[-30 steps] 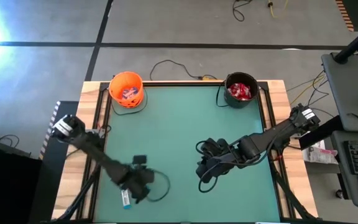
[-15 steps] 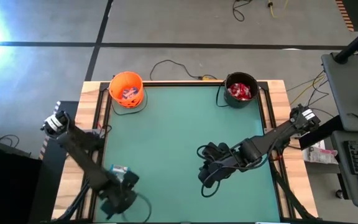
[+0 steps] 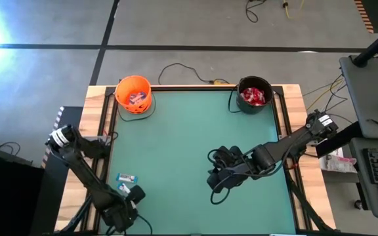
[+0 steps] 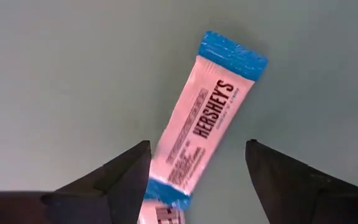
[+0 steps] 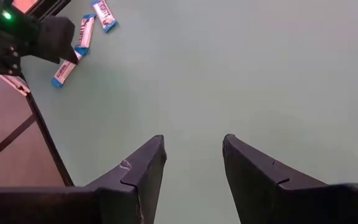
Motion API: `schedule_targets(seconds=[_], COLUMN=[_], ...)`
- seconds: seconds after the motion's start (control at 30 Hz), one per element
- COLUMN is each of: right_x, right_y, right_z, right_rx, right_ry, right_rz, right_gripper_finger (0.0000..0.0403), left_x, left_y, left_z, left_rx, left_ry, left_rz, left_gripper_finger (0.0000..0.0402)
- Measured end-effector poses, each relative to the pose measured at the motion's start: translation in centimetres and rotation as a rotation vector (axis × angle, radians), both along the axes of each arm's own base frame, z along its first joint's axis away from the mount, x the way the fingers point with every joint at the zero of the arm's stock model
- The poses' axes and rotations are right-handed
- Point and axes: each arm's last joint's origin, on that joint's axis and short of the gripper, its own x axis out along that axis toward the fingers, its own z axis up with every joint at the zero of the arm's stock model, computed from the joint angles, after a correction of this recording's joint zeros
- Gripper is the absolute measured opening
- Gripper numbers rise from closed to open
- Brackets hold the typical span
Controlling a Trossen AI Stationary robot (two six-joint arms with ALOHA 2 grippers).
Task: Sort candy by brand, put in halloween buckets
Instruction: Put the white chocolate into the orange bucket
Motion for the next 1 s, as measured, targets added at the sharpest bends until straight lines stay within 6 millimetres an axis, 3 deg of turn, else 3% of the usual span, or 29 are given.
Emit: schedule_targets(seconds=[0.17,0.43,0.53,0.77,1.0], right_x=[0.0,0.2,0.2,0.0,-1.8], right_y=[-0.1,-0.1,0.0,-0.4,-1.3], right_z=[0.0,1.1,1.6,2.5,4.8], right_rx=[-0.023,-0.086,-0.105,-0.138,-0.18], right_ry=[-0.001,-0.031,-0.038,-0.025,0.1], right_rz=[0.013,0.083,0.112,0.142,0.136], right_gripper_finger=[0.0157,0.0143,0.0135,0.0121,0.0122], left_x=[0.8,2.9,3.5,4.2,4.3], left_y=[-0.3,0.8,1.1,1.1,1.5], left_z=[-1.5,-2.2,-2.3,-2.7,-1.6], left_rx=[0.013,-0.039,-0.064,-0.077,-0.082], left_ry=[0.016,0.074,0.059,0.019,-0.039], left_rz=[-0.08,0.074,0.131,0.202,0.33], left_gripper_finger=[0.0234,0.0226,0.0198,0.009,0.0081])
